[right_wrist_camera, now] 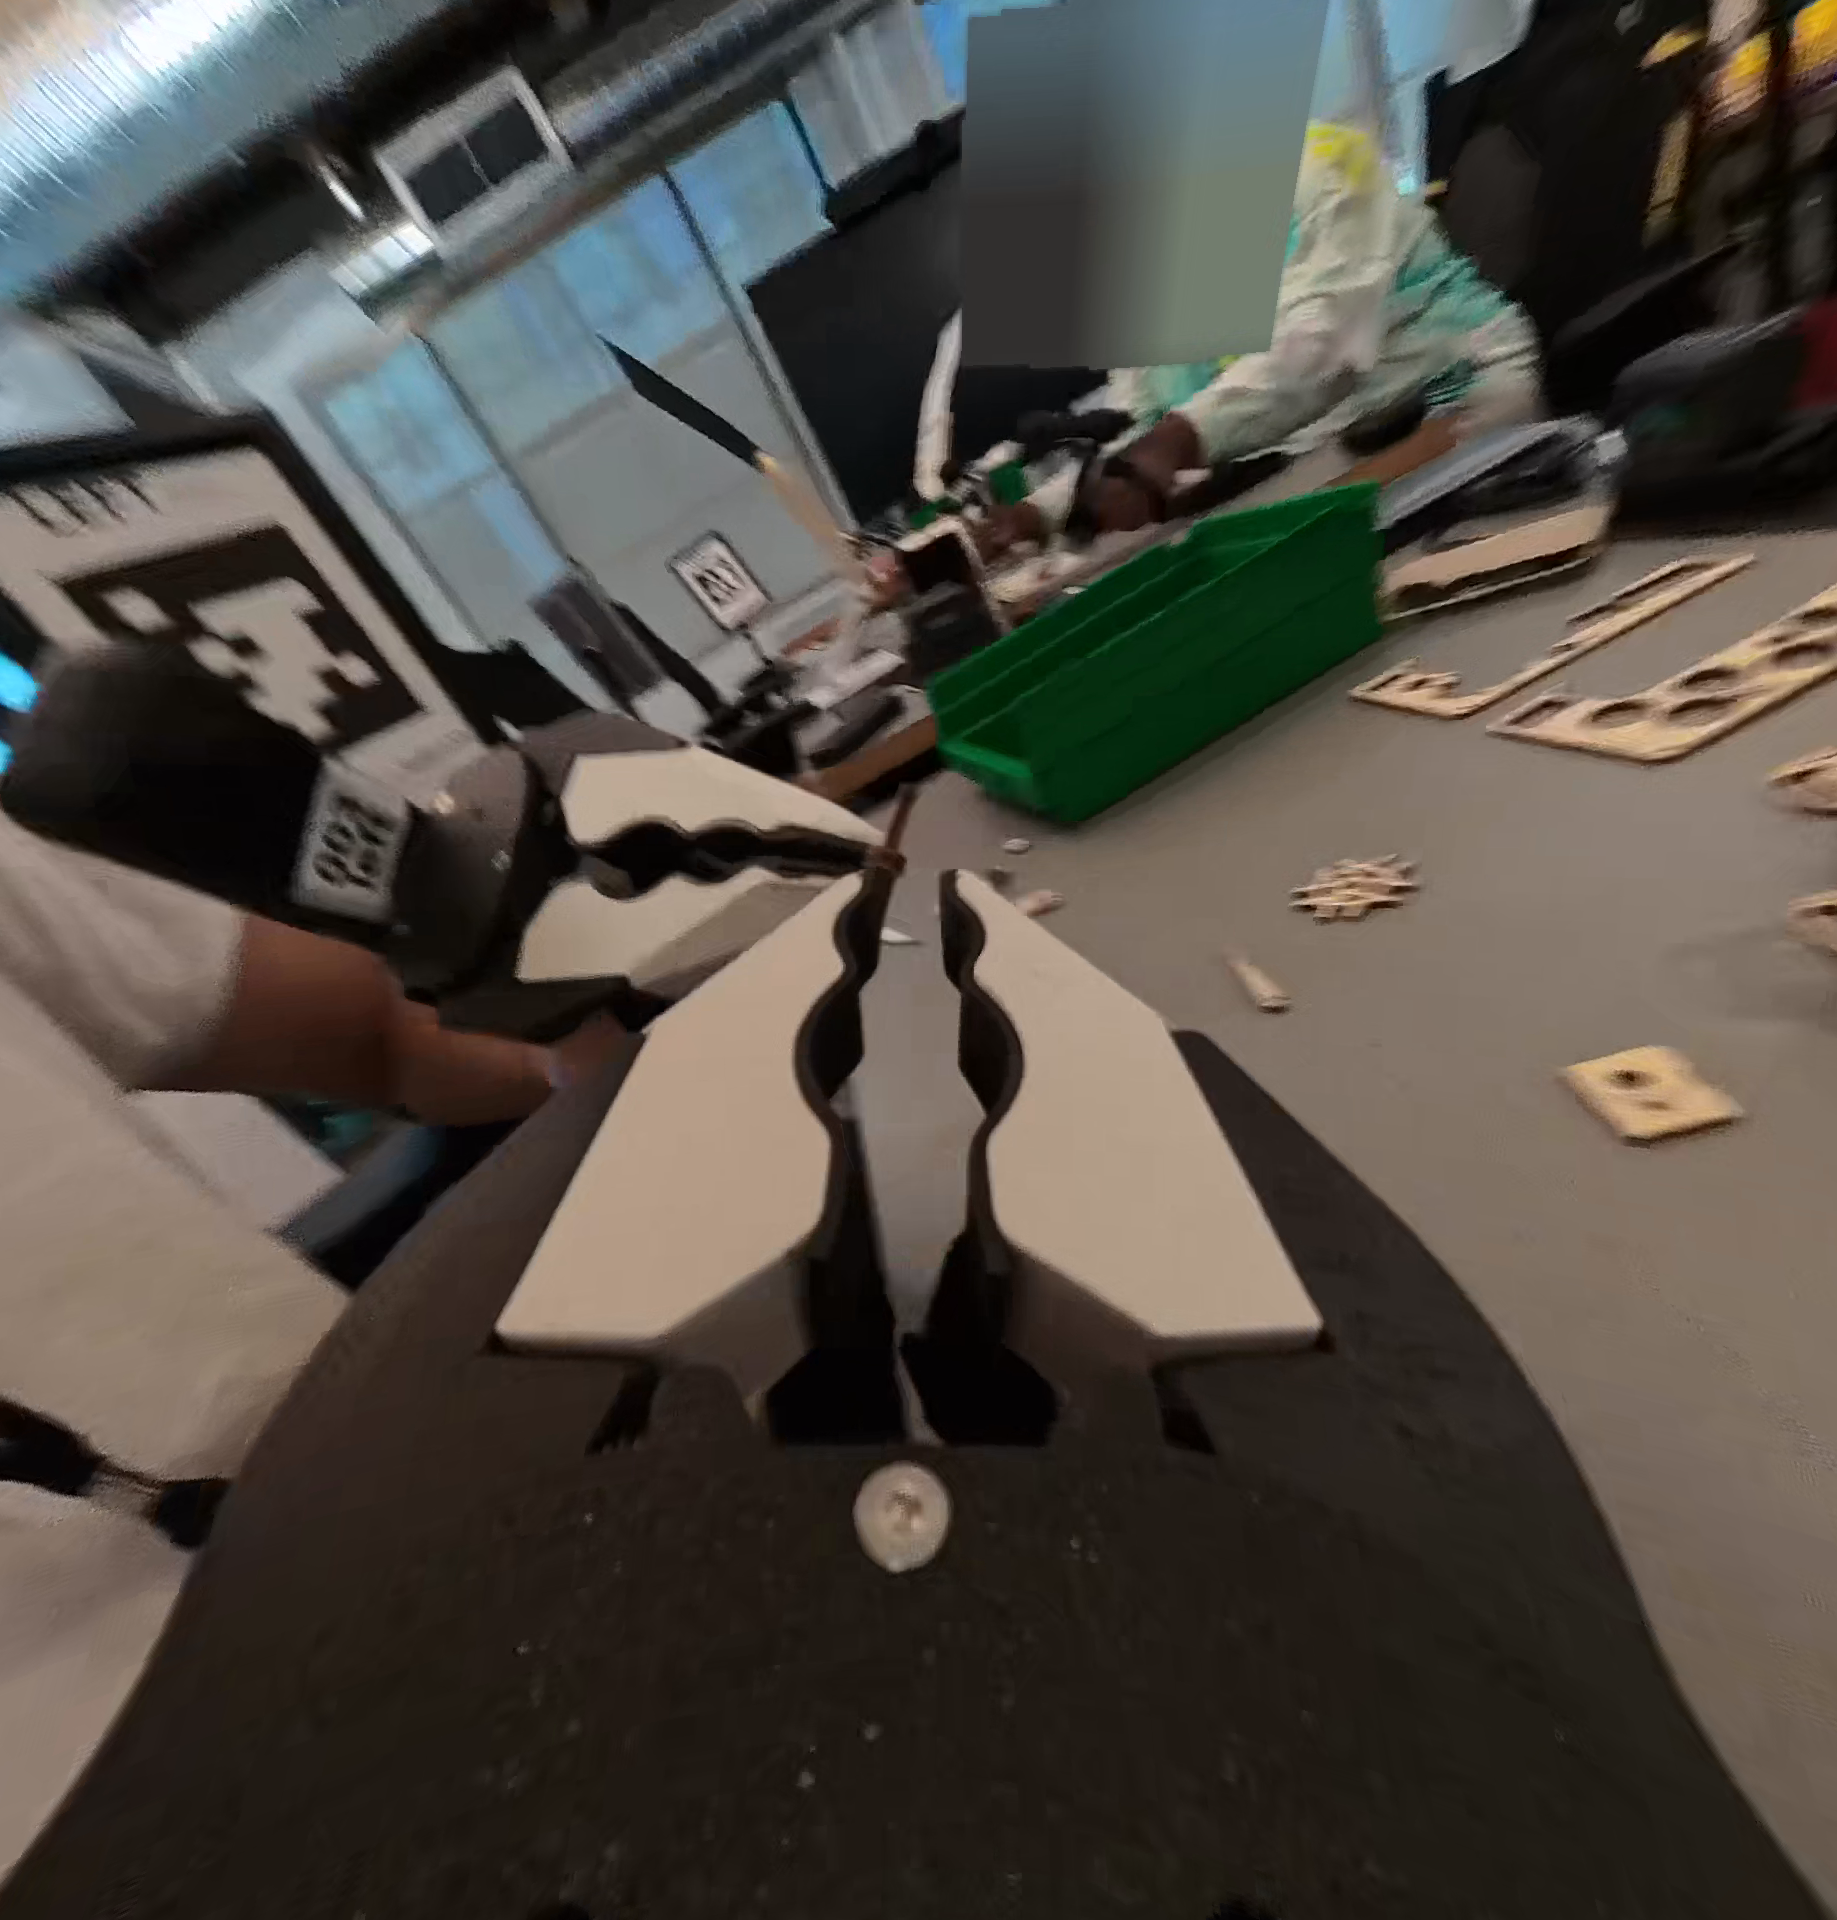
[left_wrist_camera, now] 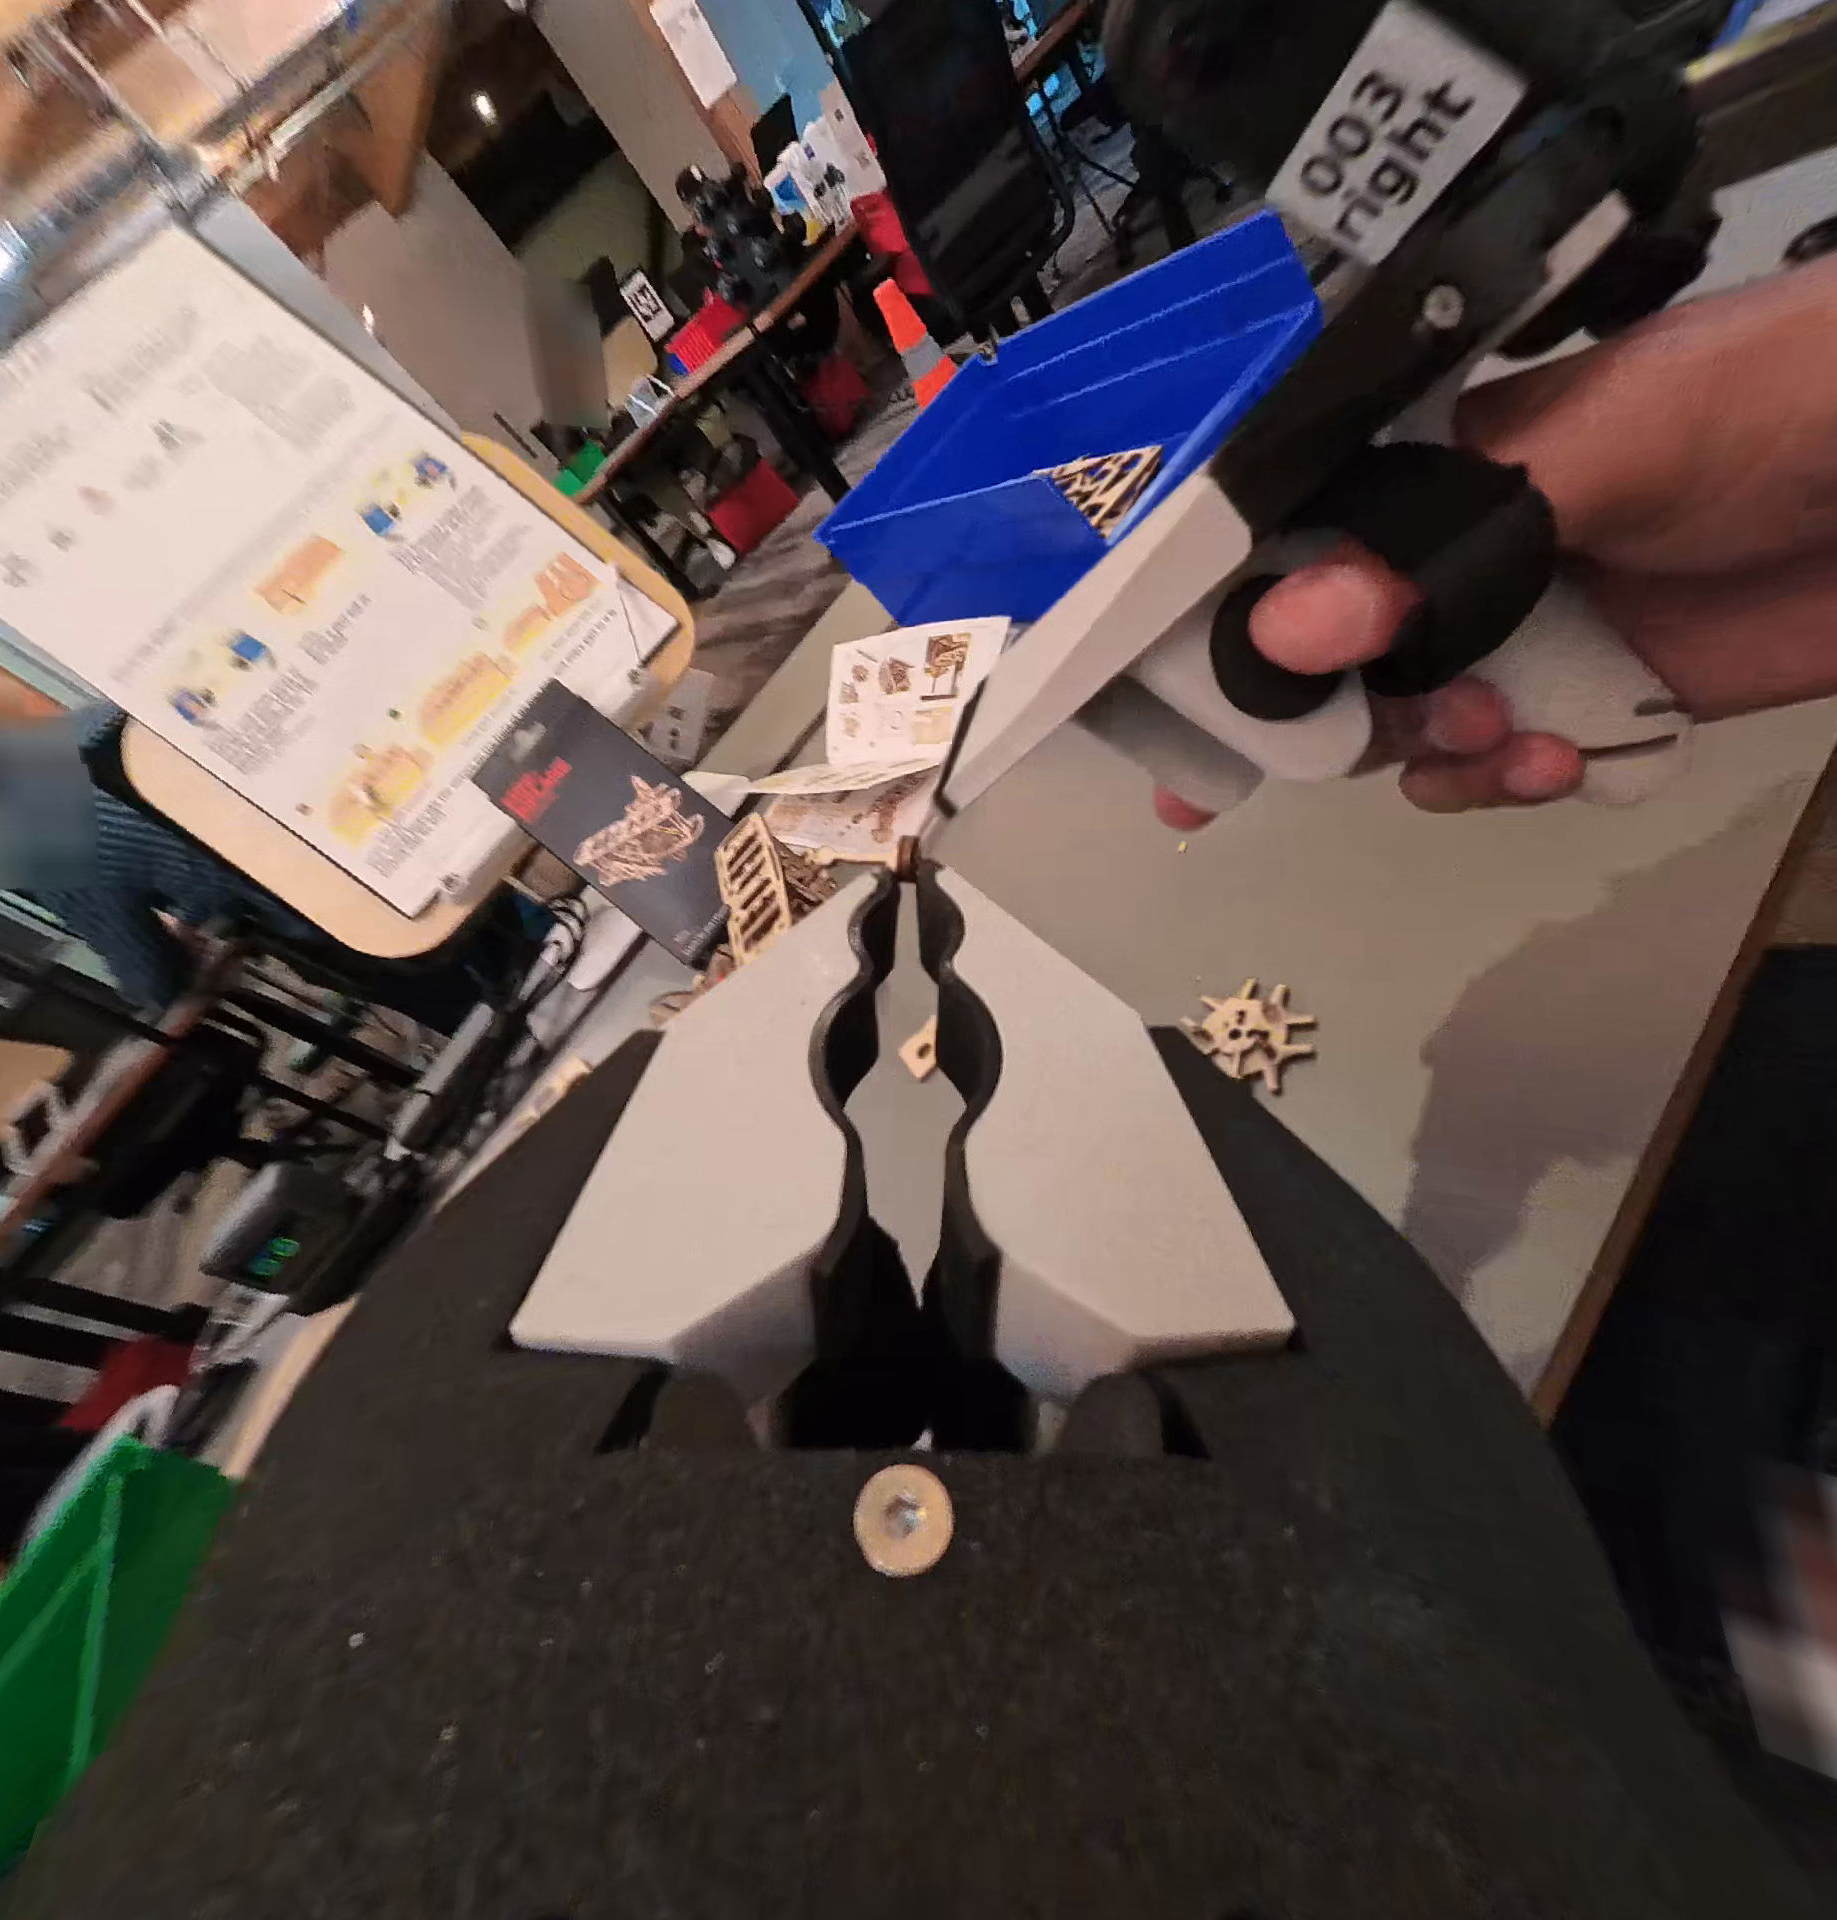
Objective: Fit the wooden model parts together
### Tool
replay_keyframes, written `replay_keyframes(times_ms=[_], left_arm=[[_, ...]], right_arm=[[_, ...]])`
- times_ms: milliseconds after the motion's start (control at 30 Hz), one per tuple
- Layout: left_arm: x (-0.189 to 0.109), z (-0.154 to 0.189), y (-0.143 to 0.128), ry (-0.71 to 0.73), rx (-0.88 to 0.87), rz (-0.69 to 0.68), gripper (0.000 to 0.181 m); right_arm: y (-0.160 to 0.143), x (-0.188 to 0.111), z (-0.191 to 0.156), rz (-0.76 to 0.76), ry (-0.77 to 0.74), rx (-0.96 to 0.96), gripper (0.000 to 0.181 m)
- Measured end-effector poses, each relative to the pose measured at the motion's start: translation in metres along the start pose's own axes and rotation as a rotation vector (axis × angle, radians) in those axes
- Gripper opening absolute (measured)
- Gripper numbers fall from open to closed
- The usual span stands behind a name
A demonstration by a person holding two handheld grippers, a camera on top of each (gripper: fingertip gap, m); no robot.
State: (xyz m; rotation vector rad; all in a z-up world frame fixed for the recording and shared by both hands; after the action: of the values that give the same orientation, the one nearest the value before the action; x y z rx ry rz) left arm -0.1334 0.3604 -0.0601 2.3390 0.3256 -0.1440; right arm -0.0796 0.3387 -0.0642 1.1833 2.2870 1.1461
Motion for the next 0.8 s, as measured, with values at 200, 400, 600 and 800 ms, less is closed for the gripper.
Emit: replay_keyframes(times_ms=[200,400,600,800], left_arm=[[-0.0031,0.0021,0.0056,0.052,0.09,0.014,0.001],[-0.0007,0.0023,0.0045,0.061,0.104,0.01,0.001],[-0.0015,0.0065,0.0078,0.065,0.135,0.022,0.001],[0.0024,0.0116,0.0046,0.033,0.11,0.005,0.0]], right_arm=[[-0.0069,0.0077,-0.0011,0.048,0.093,0.163,0.017],[-0.0085,0.0112,-0.0086,0.069,0.202,0.254,0.018],[-0.0081,0.0102,-0.0061,0.089,0.215,0.304,0.008],[-0.01,0.0076,-0.0006,0.017,0.168,0.325,0.007]])
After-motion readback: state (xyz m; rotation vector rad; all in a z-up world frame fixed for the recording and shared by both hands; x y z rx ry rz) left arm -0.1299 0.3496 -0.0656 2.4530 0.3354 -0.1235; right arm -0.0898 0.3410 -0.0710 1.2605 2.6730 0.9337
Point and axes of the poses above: each gripper's, where its closed fingertips meet, x out along the fingers, y out of its top, z = x × y across the jaws, the point moved 3 cm from there along -x, back along the fingers, and after that the axes turned 11 degrees about x, right-handed, at the moved point
